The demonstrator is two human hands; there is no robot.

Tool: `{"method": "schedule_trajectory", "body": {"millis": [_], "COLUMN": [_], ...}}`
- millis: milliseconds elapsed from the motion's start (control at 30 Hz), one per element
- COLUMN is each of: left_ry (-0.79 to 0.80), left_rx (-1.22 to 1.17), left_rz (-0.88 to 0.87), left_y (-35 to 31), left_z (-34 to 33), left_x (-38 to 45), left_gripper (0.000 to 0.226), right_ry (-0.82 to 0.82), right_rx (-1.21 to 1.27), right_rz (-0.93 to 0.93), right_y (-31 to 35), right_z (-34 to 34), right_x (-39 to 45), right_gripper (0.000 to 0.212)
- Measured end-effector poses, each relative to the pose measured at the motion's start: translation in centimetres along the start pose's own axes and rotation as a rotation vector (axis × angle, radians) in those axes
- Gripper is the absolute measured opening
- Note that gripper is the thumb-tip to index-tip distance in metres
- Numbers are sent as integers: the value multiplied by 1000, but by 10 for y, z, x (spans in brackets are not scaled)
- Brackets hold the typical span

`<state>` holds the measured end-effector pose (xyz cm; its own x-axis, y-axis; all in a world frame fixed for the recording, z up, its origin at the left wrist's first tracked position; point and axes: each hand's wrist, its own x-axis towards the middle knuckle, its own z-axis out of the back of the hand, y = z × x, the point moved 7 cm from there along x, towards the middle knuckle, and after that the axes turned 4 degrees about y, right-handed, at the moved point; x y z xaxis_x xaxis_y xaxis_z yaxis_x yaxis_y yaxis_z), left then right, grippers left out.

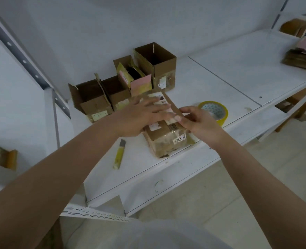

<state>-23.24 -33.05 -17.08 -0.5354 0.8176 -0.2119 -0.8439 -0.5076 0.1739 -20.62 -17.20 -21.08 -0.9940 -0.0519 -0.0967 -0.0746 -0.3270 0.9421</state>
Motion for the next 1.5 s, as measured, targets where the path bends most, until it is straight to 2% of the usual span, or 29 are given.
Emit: {"method": "schedule_trajectory", "body": {"millis": [100,233,367,400,467,567,700,833,1033,1167,1233,1333,1500], "left_ry": [-128,-232,-735,-773,-720,-638,-685,-685,-465,-345,-314,-274,-236], "left_rx": [-134,-421,-856,-927,-998,-1049,-1007,-927,-1018,-1260,-1324,-1315,-1190], "left_rz": [154,354,507,491,479,584,589,545,409,301,277,220,109], "left_y": [17,25,20,11,-7,-12,-14,-19,-18,-7,-1,0,6], "left_z": [-12,-39,-37,-37,-44,-63,-65,-59,-59,-58,-60,-64,-70], "left_x": [-12,-30,-62,-62,-53,-48,-49,-49,-54,-60,-61,-61,-62], "left_gripper": [77,66,36,31,29,46,47,45,56,54,64,72,61], "right_ry": [18,52,-40,-72,-83,-46,-18,-2,59,-11,-40,8,28], "right_rx": [-105,-219,-342,-390,-497,-522,-571,-689,-731,-689,-654,-631,-572], "right_rz": [25,142,210,263,367,376,345,441,448,378,338,318,317], "right_y": [-3,-2,-5,-2,3,6,7,13,13,18,18,14,9], "right_z": [-16,-38,-37,-36,-38,-39,-39,-42,-40,-41,-42,-42,-38], "right_x": [1,1,-6,-8,-11,-9,-8,-11,-13,-11,-10,-8,-8], "right_gripper": [46,56,43,39,33,36,58,60,63,64,62,62,62]}}
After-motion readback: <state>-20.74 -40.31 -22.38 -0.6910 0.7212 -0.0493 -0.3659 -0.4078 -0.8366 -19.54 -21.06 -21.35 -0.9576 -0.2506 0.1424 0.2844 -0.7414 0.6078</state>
